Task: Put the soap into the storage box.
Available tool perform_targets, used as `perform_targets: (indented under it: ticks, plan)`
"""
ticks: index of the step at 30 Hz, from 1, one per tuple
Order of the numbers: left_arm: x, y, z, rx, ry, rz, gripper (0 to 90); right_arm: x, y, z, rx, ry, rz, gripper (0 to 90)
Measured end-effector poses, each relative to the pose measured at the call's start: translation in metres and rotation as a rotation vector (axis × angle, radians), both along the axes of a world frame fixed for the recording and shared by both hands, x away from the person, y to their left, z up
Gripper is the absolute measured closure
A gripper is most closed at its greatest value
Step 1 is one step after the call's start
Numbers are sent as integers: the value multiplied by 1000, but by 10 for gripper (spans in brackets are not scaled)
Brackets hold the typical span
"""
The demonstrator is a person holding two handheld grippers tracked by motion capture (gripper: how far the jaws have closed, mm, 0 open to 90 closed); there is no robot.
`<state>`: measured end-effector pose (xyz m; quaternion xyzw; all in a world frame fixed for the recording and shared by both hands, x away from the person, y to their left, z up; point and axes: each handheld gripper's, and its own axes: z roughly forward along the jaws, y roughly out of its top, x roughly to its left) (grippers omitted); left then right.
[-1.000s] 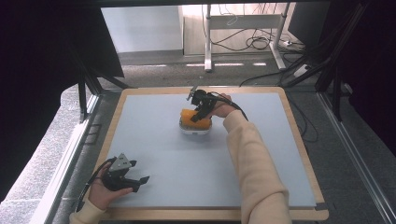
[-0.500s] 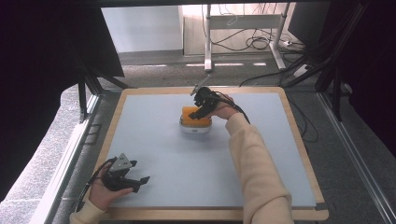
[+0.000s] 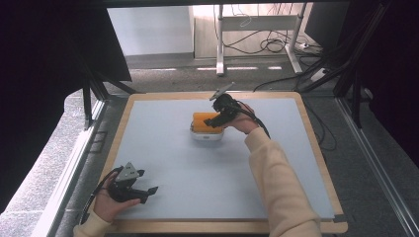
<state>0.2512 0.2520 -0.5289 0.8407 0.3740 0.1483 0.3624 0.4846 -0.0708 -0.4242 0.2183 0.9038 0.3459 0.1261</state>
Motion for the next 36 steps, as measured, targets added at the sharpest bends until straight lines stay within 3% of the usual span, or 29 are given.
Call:
perform_targets:
  ticks: [10, 17, 21, 31, 36]
  plan:
    - [-1, -2, 2, -3, -2, 1, 183, -36, -28, -2, 61, -17, -21, 252]
    - [-1, -3, 2, -2, -3, 3, 183, -76, -63, -6, 121, -55, -101, 253]
    - [-1, -3, 1, 1, -4, 3, 183, -105, -96, -13, 145, -54, -163, 253]
    - [-1, -3, 0, 15, -4, 2, 183, -150, -150, -30, 173, -33, -265, 245]
    - [0, -2, 0, 6, -7, 10, 184, -166, -169, -47, 143, -17, -304, 241]
